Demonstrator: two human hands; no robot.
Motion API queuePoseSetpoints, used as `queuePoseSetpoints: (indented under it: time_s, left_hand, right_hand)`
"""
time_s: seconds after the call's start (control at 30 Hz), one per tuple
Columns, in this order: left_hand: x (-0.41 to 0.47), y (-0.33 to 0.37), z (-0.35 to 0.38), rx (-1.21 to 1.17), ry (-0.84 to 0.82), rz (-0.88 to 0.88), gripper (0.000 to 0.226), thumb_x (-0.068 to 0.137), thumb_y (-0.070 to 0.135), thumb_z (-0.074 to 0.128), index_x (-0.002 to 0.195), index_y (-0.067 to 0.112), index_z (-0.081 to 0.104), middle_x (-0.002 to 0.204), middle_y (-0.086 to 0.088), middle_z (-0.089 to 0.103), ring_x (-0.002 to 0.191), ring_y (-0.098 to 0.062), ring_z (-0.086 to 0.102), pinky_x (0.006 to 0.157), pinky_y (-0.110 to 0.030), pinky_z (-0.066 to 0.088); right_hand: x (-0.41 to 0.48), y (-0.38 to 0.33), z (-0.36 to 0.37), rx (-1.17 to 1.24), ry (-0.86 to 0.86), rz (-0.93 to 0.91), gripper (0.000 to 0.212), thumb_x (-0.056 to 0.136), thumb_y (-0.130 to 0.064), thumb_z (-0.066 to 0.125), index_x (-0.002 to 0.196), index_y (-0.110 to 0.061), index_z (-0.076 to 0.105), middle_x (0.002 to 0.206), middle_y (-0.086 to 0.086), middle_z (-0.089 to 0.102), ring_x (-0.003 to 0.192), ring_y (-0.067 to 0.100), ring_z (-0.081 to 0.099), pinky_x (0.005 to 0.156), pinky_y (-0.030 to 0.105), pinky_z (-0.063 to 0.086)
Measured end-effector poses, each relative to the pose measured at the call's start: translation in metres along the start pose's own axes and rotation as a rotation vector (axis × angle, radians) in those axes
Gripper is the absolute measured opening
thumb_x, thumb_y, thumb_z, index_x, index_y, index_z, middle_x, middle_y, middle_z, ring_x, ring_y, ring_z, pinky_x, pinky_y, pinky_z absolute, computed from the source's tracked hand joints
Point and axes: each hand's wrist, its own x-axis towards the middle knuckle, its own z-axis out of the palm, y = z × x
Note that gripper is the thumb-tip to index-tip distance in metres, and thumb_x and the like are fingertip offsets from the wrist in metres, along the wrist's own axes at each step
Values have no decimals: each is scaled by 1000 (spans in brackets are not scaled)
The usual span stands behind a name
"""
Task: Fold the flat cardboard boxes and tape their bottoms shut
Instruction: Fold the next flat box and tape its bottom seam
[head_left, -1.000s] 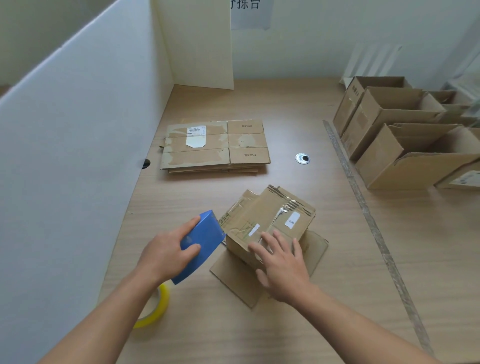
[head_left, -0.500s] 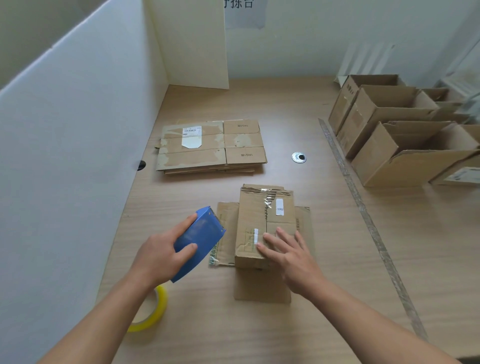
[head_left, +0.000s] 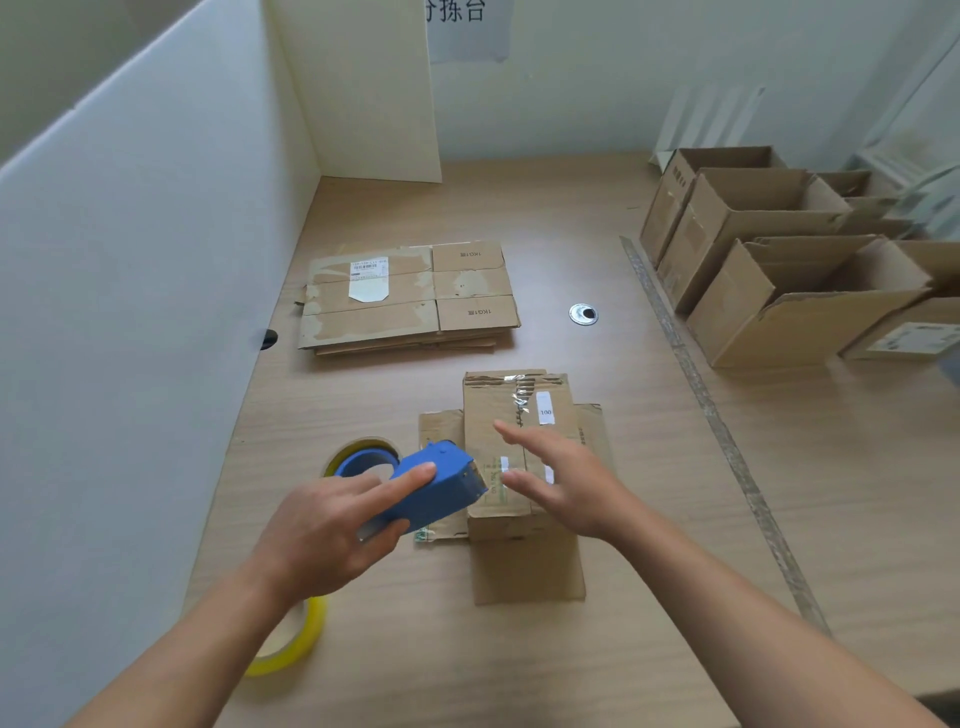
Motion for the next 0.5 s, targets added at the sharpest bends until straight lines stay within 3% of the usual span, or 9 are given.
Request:
queuePoseSetpoints:
  time_s: [0.2, 0.33, 0.5]
  left_hand:
    - [7, 10, -3, 36, 30, 119, 62, 90, 32, 60, 148, 37, 39, 73, 11, 49, 60, -13, 43, 51, -24, 36]
    - [8, 13, -4, 49, 39, 143, 63, 92, 33, 58, 151, 39, 35, 72, 11, 51, 57, -15, 44, 50, -25, 37]
    - [10, 18, -6, 37, 26, 164, 62, 93, 33, 58, 150, 38, 36, 71, 10, 49, 56, -14, 43, 50, -24, 35]
  right_hand:
    - [-2, -16, 0, 310, 40, -8, 45, 97, -23, 63, 132, -48, 51, 128, -19, 59, 120, -7, 52, 94, 16, 48]
    - [-5, -23, -2, 365, 106, -67, 22, 98, -16, 61, 106, -34, 70, 119, -13, 65, 114, -2, 58, 89, 13, 48]
    - [-6, -24, -5, 382, 117, -40, 16, 100, -15, 57, 97, -19, 72, 117, -8, 66, 114, 0, 58, 92, 18, 50]
